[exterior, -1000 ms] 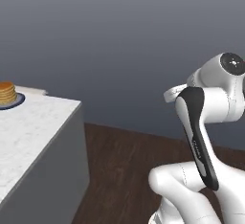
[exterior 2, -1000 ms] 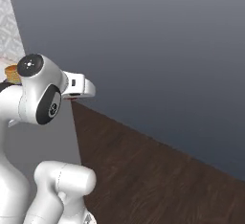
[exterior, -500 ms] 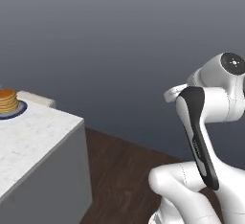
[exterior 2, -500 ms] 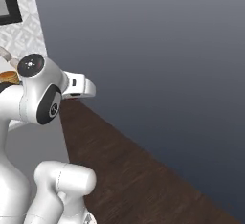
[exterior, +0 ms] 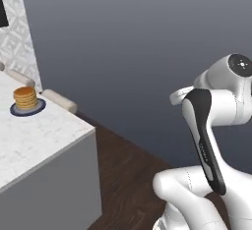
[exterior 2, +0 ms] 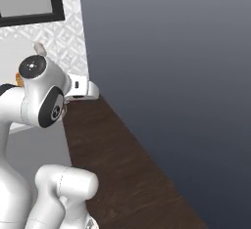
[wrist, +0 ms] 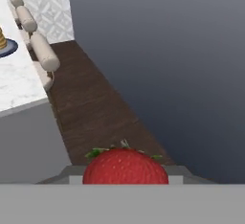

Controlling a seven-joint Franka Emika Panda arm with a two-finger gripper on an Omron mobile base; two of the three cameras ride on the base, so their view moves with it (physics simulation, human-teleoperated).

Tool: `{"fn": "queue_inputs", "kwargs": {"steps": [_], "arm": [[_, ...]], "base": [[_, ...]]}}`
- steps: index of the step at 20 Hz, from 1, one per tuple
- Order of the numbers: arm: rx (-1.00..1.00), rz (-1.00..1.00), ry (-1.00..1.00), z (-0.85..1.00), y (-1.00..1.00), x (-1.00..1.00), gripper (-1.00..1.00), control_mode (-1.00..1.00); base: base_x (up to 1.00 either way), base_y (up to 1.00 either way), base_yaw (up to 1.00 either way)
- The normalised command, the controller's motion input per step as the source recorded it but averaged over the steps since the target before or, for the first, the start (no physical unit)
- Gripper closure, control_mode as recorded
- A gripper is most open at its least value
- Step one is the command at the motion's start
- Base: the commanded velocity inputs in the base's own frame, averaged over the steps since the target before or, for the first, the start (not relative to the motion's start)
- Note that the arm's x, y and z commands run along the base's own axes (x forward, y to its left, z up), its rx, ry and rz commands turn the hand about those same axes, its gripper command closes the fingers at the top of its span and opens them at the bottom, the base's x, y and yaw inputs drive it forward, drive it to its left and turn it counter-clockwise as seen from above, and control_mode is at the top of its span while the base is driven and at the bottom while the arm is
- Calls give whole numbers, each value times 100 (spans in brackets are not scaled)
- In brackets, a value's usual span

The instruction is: Take the strawberry from the fridge and place it on top of the pancake, located on the dining counter.

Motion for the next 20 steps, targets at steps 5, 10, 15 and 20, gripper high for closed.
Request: {"fn": "queue_inputs", "kwargs": {"steps": [5, 10, 15, 20], "arm": [[0, 0, 0, 0, 0, 0, 100, 100], [0, 0, 0, 0, 0, 0, 100, 100], [0, 0, 0, 0, 0, 0, 100, 100], [0, 0, 0, 0, 0, 0, 100, 100]], "base": [[35, -46, 50], [40, -47, 50], [60, -58, 45], [91, -57, 36]]}}
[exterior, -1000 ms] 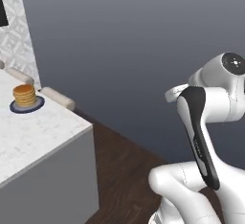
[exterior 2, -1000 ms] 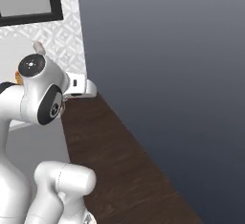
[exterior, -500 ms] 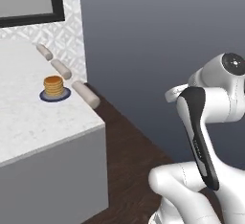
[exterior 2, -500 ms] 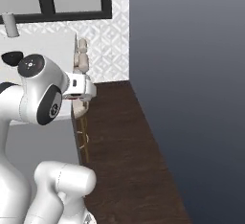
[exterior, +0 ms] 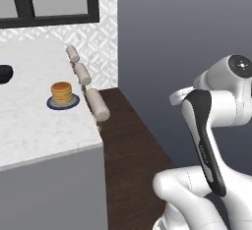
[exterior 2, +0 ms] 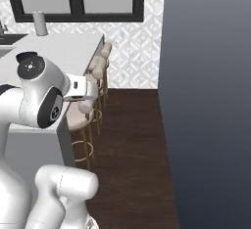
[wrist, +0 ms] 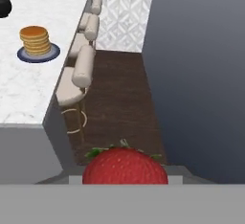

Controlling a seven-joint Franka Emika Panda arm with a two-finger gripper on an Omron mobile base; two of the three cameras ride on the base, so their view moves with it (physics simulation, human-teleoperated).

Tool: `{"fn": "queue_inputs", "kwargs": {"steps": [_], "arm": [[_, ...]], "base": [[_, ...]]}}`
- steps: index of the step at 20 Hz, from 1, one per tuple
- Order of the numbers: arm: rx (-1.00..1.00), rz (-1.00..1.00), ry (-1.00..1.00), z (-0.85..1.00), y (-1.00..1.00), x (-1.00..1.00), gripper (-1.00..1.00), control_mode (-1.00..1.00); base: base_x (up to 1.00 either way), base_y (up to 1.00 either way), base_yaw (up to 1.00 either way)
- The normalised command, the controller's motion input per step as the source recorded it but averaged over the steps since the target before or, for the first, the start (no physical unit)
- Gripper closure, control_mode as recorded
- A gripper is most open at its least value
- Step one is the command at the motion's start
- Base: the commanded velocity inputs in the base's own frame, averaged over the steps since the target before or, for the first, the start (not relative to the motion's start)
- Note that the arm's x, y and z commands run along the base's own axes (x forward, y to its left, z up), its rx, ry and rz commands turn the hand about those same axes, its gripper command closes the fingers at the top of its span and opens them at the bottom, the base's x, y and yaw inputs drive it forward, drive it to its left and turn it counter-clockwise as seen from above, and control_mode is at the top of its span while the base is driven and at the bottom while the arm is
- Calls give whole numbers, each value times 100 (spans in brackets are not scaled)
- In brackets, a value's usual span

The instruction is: Take the strawberry from the fridge and place it on top of the pancake, located on the dining counter.

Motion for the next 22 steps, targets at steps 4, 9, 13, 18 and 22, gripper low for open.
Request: {"fn": "queue_inputs", "kwargs": {"steps": [4, 9, 13, 18, 22], "arm": [[0, 0, 0, 0, 0, 0, 100, 100], [0, 0, 0, 0, 0, 0, 100, 100], [0, 0, 0, 0, 0, 0, 100, 100], [0, 0, 0, 0, 0, 0, 100, 100], [0, 0, 0, 0, 0, 0, 100, 100]], "base": [[99, -53, 35], [80, -42, 40], [49, -29, 52], [24, -24, 63], [48, -40, 56]]}}
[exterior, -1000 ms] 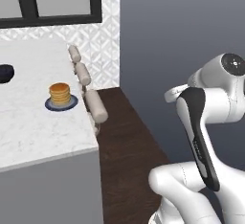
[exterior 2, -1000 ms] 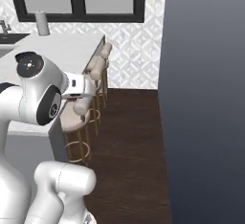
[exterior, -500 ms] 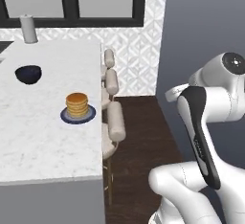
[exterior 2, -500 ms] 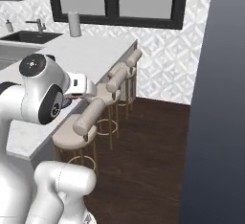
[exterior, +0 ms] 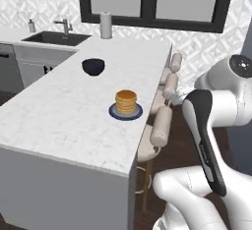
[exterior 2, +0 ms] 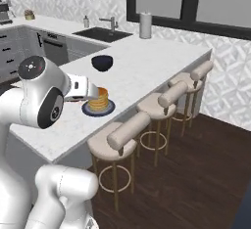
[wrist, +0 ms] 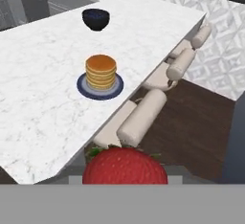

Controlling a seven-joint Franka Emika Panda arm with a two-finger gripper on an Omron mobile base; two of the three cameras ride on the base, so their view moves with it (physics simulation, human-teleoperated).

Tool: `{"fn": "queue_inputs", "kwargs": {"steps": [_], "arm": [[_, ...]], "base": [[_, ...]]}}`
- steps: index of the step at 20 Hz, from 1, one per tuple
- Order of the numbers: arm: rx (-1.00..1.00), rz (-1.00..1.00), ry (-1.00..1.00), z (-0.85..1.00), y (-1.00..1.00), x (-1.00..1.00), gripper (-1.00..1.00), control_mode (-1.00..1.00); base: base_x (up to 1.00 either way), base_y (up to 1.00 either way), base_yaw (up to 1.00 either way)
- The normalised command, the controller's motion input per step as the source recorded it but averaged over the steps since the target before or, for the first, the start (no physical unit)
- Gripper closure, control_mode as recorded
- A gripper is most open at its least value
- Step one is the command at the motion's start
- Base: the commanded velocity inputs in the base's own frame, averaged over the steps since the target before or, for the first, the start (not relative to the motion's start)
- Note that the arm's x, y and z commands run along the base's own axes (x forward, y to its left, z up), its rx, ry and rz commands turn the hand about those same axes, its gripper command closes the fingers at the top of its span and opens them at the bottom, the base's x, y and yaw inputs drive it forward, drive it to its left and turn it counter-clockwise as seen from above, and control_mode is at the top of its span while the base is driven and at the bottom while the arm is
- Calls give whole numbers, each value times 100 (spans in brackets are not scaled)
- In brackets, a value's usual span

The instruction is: Take the strawberry from the fridge and place it on top of the pancake, located on the dining counter.

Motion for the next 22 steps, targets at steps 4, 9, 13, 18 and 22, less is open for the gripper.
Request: {"fn": "queue_inputs", "kwargs": {"steps": [4, 9, 13, 18, 22], "arm": [[0, 0, 0, 0, 0, 0, 100, 100], [0, 0, 0, 0, 0, 0, 100, 100], [0, 0, 0, 0, 0, 0, 100, 100], [0, 0, 0, 0, 0, 0, 100, 100], [0, 0, 0, 0, 0, 0, 100, 100]], "base": [[67, -57, 50], [52, -53, 53], [44, -56, 53], [44, -71, 48], [55, -71, 41]]}}
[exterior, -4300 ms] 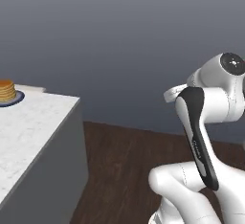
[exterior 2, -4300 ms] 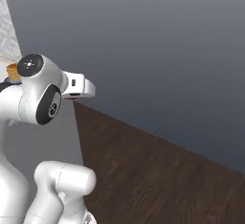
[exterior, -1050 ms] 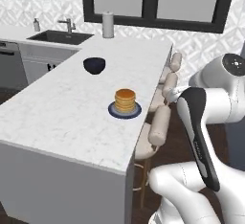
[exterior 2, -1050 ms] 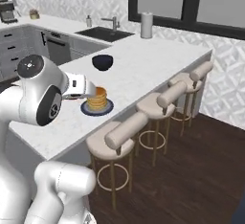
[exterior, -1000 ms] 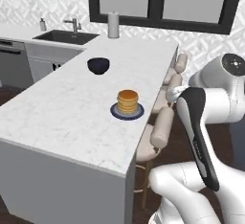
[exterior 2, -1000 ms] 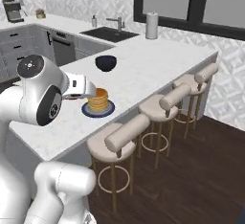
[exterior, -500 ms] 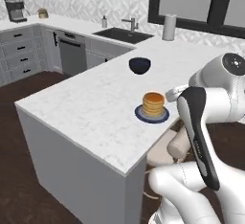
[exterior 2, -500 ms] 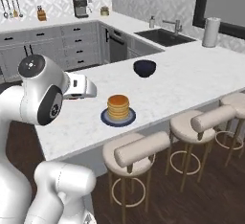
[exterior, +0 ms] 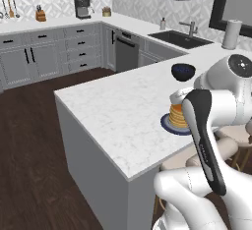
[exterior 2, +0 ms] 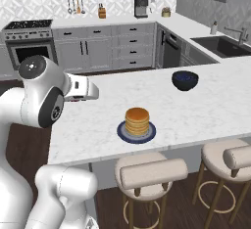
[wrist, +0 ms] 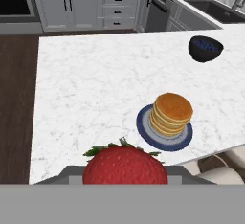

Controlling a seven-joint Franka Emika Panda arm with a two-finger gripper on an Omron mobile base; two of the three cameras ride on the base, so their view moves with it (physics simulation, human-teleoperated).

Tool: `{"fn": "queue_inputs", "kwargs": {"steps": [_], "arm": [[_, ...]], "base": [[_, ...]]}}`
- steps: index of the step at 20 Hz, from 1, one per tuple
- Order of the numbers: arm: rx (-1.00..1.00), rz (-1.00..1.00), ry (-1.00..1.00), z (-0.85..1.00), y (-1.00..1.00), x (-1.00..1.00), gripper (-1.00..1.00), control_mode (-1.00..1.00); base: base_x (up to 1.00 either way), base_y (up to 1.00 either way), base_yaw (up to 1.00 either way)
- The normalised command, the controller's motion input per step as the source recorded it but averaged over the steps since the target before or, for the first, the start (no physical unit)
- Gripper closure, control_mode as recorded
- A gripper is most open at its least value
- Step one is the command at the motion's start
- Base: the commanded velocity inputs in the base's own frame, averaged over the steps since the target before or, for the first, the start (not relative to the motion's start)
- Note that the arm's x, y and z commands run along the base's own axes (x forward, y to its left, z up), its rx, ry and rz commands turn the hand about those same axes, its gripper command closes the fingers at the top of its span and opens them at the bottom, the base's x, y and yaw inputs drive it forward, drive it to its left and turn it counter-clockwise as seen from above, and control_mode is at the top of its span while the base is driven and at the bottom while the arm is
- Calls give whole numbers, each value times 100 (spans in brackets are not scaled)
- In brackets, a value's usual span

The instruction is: Take the strawberry from the fridge and place it on top of the pancake, located on the dining counter.

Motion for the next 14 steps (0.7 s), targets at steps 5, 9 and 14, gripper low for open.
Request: {"fn": "queue_inputs", "kwargs": {"steps": [5, 9, 14], "arm": [[0, 0, 0, 0, 0, 0, 100, 100], [0, 0, 0, 0, 0, 0, 100, 100], [0, 0, 0, 0, 0, 0, 100, 100]], "base": [[70, -79, 22], [65, -91, 8], [14, -99, 5]]}}
